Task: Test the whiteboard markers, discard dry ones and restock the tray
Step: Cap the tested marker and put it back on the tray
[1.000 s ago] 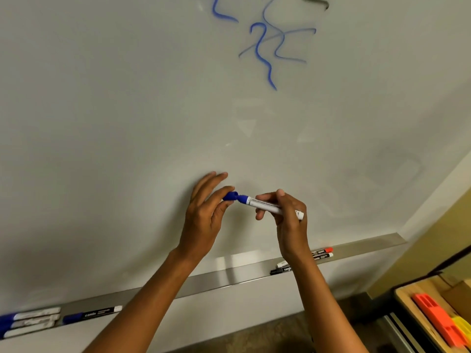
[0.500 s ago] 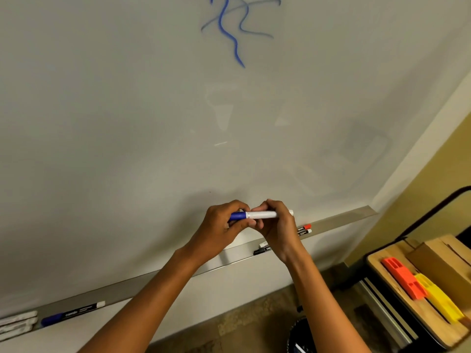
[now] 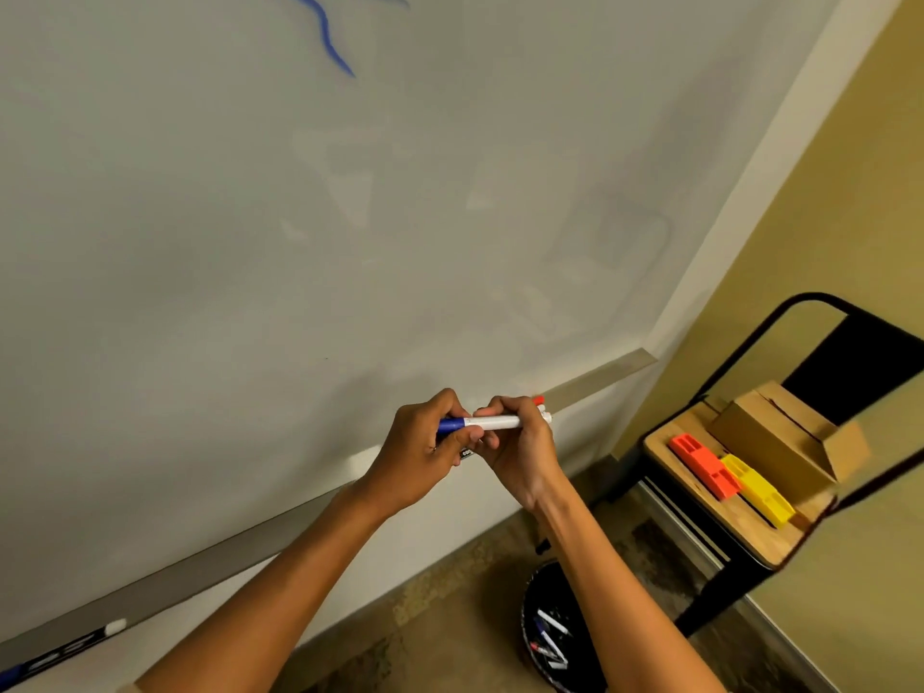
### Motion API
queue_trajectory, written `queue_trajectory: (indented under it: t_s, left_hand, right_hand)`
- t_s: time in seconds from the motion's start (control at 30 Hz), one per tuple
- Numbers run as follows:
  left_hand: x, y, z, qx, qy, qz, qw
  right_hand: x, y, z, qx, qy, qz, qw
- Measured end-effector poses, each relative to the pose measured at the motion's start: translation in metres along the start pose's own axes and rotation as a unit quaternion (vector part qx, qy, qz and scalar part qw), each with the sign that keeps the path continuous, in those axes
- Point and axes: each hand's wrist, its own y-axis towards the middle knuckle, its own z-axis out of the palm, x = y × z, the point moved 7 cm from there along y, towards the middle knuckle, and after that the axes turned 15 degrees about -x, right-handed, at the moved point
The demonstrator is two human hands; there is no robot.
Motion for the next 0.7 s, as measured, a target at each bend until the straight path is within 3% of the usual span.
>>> queue_trajectory:
  t_s: [0.2,0.37,0.5,0.7]
  left_hand:
    - [0.013,-0.002,0.04,0.028,0.001,0.041,0.999]
    - [0.038,-0.01,0.083,0.062,-0.002,0.015,0.998]
    - [0.056,-0.031,0.124,0.122,0.025,0.003,0.992]
    - [0.081,-0.063,0.18,0.179,0.105,0.05,0.977]
  right_hand:
    - [0.006,0.002,-0.045,-0.043,-0.04,0.001,0.998]
    - [0.002,0.003,-0.093,-0.086,-0.078,-0.009,0.993]
    - [-0.006,-0.001,-0.138,-0.13,-0.096,-0.042,0.986]
    - [-0.019,-0.019,-0.207,-0.218,-0.191,-0.137,0.947]
